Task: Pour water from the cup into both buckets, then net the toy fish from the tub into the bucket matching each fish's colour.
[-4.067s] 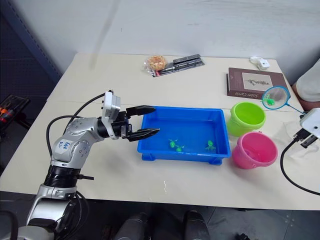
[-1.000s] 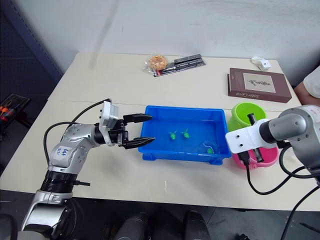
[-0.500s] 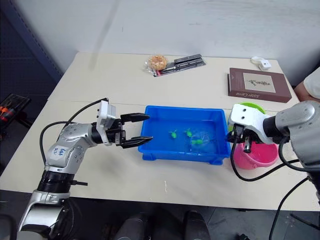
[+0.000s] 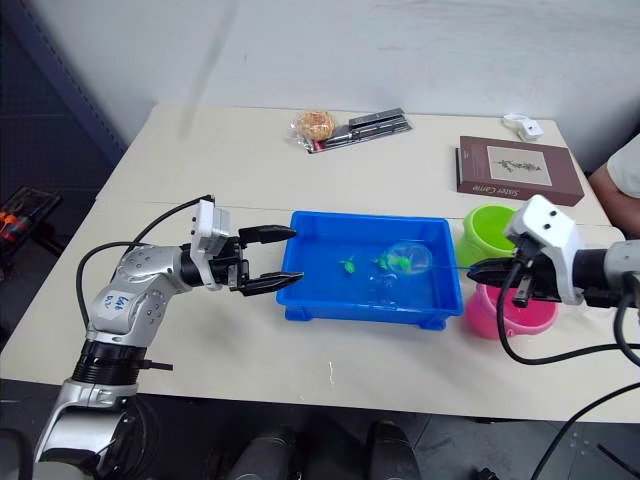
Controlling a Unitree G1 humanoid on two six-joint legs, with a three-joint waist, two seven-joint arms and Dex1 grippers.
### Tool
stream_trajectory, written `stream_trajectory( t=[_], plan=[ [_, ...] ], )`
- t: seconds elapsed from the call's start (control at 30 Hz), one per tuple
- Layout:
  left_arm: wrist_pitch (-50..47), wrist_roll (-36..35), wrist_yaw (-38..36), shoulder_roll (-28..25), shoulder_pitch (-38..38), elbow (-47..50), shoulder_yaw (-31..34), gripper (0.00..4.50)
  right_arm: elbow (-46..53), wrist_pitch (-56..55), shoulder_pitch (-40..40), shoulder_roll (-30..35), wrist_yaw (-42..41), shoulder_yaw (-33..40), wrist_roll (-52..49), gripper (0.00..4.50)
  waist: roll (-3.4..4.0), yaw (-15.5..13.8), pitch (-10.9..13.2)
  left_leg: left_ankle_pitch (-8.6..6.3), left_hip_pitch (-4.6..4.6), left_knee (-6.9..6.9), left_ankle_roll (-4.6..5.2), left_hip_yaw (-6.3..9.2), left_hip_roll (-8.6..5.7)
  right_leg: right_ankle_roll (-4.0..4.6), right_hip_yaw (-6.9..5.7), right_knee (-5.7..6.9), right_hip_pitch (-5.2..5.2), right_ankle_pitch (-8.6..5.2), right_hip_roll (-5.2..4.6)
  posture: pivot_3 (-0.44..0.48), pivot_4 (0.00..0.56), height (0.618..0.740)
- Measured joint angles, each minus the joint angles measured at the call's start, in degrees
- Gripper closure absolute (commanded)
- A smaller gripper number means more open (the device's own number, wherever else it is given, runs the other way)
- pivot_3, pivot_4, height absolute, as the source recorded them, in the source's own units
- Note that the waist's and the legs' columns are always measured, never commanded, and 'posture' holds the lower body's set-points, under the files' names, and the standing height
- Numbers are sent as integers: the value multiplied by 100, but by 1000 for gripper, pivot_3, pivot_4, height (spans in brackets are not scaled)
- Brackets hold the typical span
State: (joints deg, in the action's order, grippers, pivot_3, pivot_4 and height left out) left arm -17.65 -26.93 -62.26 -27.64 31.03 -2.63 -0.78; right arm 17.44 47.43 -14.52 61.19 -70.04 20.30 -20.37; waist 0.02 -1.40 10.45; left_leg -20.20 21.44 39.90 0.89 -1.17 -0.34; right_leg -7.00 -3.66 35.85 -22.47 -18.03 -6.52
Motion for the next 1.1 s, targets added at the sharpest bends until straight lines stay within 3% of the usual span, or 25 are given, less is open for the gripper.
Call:
stream_trajectory(
  t=[0.17,0.43,0.8,1.1],
  plan=[
    [-304,-206,40,110,199,-20,64,52,215,-221,787,-412,554,1031,-37,4500,0,-10,0,0,0,3,1,-1,-4,-3,3,0,2,1,-2,0,150,738],
    [-400,-210,-2,349,587,-197,-51,52,-297,-2234,1502,-782,1750,1720,897,4500,0,-7,0,1,-2,1,1,-10,-5,-3,7,1,1,2,0,0,150,738],
    [-403,-158,-25,524,674,-284,-270,52,-1777,-5157,1946,-730,3127,1352,2503,4500,0,26,0,1,-18,-11,1,-27,0,-3,26,2,1,1,5,0,150,738],
    [-378,-100,-4,599,675,-282,-318,52,-2483,-6582,1801,-484,4616,676,3958,4500,1,17,-1,1,-18,-12,1,-27,-1,-3,28,1,0,1,4,0,150,738]
  ],
)
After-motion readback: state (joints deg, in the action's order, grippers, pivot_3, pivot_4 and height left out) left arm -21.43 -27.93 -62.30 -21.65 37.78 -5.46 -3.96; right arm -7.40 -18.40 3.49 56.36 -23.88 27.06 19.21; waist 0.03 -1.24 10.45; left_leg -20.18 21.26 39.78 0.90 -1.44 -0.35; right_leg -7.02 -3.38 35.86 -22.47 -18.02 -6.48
